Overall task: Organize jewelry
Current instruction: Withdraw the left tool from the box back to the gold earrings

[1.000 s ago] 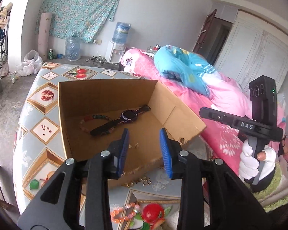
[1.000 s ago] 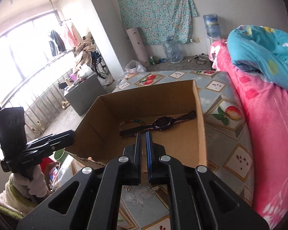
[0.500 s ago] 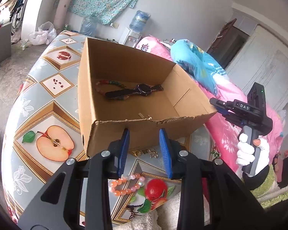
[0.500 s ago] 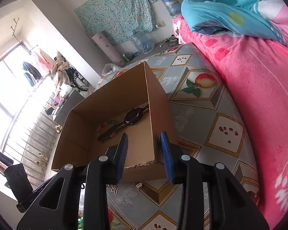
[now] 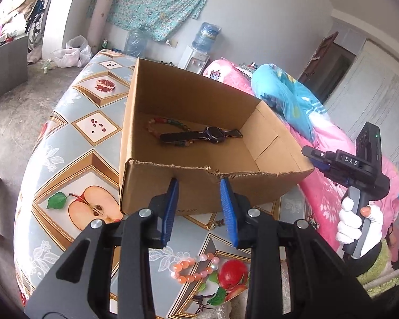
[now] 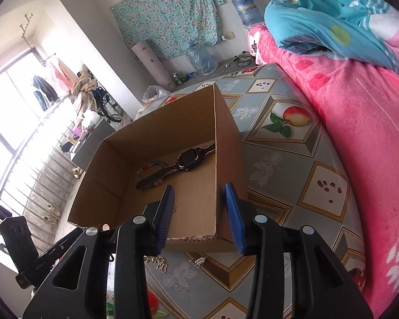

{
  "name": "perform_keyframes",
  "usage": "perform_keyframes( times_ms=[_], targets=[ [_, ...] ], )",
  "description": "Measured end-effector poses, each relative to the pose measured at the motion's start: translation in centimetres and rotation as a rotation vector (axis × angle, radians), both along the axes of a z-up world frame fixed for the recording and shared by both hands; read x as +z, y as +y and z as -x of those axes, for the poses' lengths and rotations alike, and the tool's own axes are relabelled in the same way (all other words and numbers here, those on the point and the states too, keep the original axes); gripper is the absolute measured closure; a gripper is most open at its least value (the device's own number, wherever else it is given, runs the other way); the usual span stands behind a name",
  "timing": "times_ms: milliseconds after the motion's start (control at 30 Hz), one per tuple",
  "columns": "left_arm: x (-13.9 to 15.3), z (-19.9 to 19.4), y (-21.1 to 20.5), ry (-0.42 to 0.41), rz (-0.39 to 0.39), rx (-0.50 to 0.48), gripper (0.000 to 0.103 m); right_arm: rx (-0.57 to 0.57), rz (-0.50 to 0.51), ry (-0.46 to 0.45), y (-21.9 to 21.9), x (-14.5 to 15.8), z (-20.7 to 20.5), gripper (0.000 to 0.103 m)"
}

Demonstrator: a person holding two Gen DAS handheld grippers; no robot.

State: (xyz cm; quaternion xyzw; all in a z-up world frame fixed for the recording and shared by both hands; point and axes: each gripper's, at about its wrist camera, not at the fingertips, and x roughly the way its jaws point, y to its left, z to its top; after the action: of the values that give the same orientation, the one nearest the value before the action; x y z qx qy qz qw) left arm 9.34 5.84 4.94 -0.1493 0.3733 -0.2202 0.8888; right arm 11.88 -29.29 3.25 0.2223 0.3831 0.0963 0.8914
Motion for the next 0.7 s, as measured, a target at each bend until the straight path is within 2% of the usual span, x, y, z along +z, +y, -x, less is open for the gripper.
perform_keyframes(
  times_ms=[167,333,400,567,700],
  targets=[
    [-0.2,0.3,-1.1,-0.007,-0.005,-0.036,0.073,-0.011,0.027,-0.021,-0.2,0.4,0.2,0.064],
    [-0.4,1.5,-2.4,-0.031,-0.048,-0.097,0.071,-0.022,0.128,-0.110,-1.2,2.3,3.4,0.064],
    [-1.0,2.0,-3.2,-0.022,-0.065,-0.129,0.068,-0.006,0.149,-0.119,-1.4,2.3,4.9,0.064],
    [-3.4,2.9,-6.1,0.038,-0.085,-0.225,0.068,0.093,0.118,-0.036,0.3,-0.8,7.1,0.064],
    [-5.4,3.3,-8.9,0.067,-0.139,-0.284,0.068,0.171,0.185,0.019,4.5,-3.9,6.7,0.064]
  ],
)
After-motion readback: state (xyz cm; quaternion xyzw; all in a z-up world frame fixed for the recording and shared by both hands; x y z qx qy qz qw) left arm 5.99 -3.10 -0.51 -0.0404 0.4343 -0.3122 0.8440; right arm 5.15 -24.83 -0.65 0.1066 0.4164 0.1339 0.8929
